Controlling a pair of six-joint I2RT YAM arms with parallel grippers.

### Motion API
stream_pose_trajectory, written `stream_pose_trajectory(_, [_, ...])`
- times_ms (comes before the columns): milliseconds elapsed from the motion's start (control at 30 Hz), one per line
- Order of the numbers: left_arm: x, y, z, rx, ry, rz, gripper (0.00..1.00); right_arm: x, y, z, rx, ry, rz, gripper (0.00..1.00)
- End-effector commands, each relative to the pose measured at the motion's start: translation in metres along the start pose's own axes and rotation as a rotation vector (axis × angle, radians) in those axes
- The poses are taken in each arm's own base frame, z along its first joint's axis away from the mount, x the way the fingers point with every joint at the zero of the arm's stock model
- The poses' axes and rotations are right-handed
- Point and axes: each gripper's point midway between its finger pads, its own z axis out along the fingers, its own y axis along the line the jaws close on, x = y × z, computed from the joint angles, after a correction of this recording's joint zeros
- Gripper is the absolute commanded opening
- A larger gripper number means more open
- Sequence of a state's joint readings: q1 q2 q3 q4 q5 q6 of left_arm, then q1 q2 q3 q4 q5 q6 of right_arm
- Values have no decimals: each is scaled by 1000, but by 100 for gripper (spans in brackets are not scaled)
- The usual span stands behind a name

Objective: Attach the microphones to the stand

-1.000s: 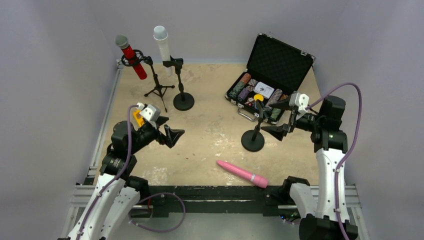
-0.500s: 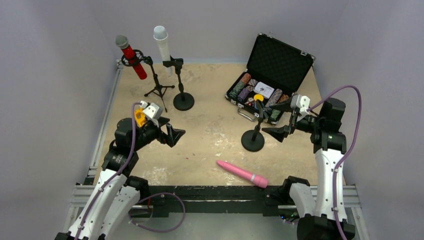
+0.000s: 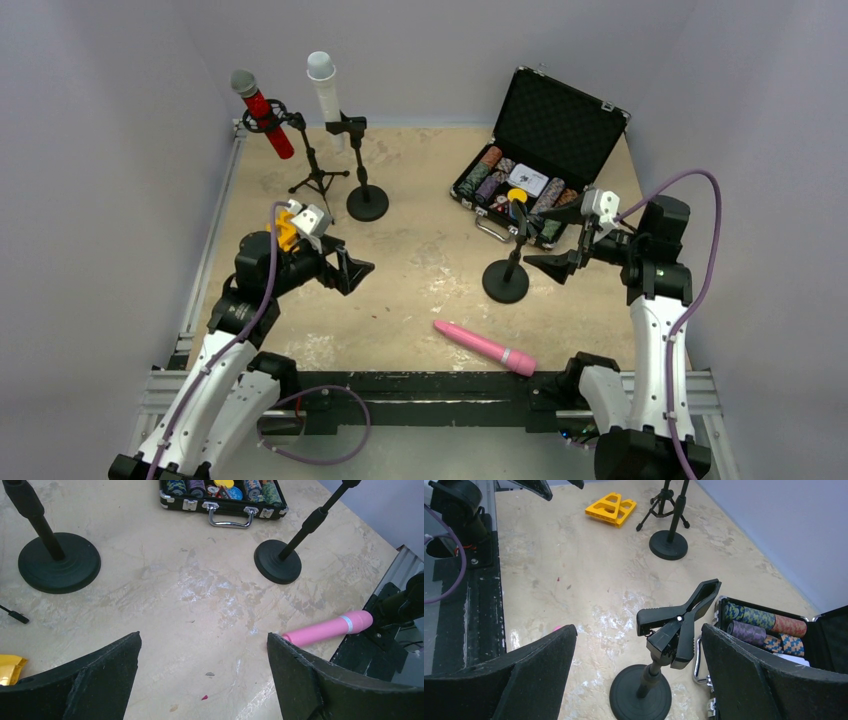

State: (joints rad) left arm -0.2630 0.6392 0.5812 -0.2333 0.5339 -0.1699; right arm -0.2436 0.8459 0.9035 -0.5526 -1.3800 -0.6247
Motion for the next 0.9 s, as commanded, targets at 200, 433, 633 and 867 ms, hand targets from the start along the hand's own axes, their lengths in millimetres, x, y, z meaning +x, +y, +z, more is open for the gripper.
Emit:
stream_pose_trajectory(200, [-13,-10,2,56,-23,-8,99,1,-1,0,-15,-14,-28,99])
stream_pose_trajectory(433, [-12,-10,4,59,-17,-14,99,2,-1,0,-15,-13,-27,99])
stream_pose_trajectory(633, [-11,-11,5,68,-11,-21,99,3,-1,0,-15,-11,-28,99])
stream_pose_trajectory(867, [-10,-12,7,76,-4,-31,99,3,-1,1,-16,-11,-28,99])
